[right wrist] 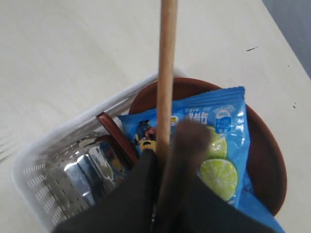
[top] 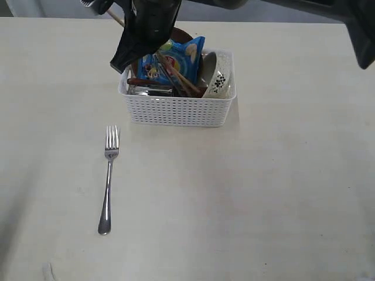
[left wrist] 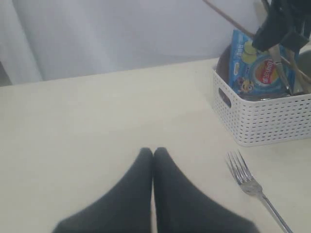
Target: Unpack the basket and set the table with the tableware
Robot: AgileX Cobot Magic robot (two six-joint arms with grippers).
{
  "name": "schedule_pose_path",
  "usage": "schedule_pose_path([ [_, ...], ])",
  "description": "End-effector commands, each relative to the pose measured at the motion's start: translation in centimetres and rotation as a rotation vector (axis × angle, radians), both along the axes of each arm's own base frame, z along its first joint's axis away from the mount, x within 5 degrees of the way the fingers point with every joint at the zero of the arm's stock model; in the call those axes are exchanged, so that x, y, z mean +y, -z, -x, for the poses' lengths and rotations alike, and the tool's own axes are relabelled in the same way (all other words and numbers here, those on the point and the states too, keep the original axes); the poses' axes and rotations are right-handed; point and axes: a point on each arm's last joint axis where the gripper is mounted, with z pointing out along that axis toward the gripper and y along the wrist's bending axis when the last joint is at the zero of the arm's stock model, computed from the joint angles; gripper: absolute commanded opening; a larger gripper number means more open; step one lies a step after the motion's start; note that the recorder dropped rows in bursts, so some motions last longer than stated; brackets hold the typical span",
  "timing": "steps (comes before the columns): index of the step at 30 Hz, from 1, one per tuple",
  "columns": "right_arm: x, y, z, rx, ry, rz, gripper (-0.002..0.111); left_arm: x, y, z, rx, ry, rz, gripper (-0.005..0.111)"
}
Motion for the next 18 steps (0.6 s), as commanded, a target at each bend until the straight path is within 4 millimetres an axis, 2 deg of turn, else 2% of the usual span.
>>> schedule_pose_path([
  [1,0.2,1.7,-0.2,0.039,0.000,0.027,0.000,0.0,0.0,0.0,-0.009,-0.001,0.000,0.000],
  [8,0.5,5.5,-0.5,0.112,0.012,0.093,0.000,0.0,0.0,0.0,-0.009,-0.001,0.000,0.000],
  [14,0.7,7.2,-0.7,0.133,0.014,0.112,0.000,0.0,0.0,0.0,-0.009,-0.001,0.000,0.000],
  [18,0.7,7.4,-0.7,0.133,0.014,0.120,0.000,0.0,0.0,0.0,-0.009,-0.001,0.000,0.000],
])
